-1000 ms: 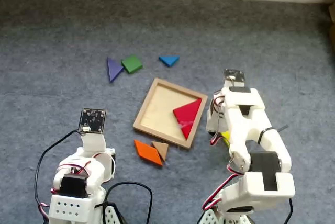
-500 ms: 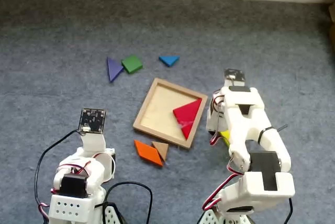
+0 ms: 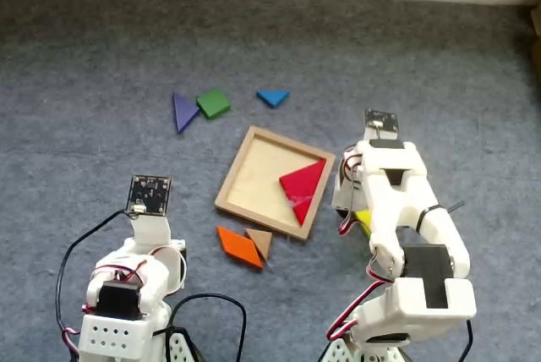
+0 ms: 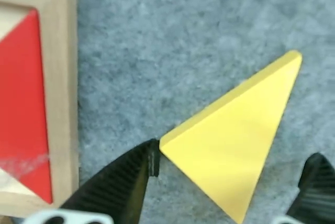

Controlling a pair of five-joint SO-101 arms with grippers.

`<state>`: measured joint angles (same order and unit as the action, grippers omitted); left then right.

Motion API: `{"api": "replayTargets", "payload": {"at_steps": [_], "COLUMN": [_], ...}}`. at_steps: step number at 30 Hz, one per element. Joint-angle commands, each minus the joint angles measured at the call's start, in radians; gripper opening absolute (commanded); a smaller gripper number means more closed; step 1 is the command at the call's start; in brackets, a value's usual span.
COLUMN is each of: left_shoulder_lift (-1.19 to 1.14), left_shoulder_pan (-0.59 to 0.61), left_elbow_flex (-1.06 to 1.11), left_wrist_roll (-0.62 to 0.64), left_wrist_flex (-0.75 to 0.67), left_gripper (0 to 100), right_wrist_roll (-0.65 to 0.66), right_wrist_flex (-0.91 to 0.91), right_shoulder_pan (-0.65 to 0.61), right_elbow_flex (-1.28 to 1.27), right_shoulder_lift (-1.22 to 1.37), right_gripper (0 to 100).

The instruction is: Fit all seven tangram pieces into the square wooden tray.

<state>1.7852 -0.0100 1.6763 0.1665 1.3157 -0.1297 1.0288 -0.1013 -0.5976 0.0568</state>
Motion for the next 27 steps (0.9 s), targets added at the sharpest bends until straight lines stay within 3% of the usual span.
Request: {"api": "replayTargets", "payload": {"at_steps": [1,19,27], "left_shoulder_lift": [0.027,0.027,0.027], "left_shoulder_pan": [0.012,0.012,0.012], "left_elbow_flex": [0.019,0.019,0.019], "left_wrist_roll": [-0.003,-0.003,-0.003], "left_wrist_flex": [0.006,0.006,0.006], "left_gripper": [1,1,1], "right_wrist_roll": [-0.011,-0.005,-0.003], "right_wrist_flex": [-0.035,-0.028,0.007], "right_shoulder_pan": [0.008,0.039,-0.030], "right_elbow_flex": [0.045,0.087,0.088], "right_shoulder_lift": [-0.050,-0.047,-0.050], "right_gripper": [39.6,39.5,39.5]}}
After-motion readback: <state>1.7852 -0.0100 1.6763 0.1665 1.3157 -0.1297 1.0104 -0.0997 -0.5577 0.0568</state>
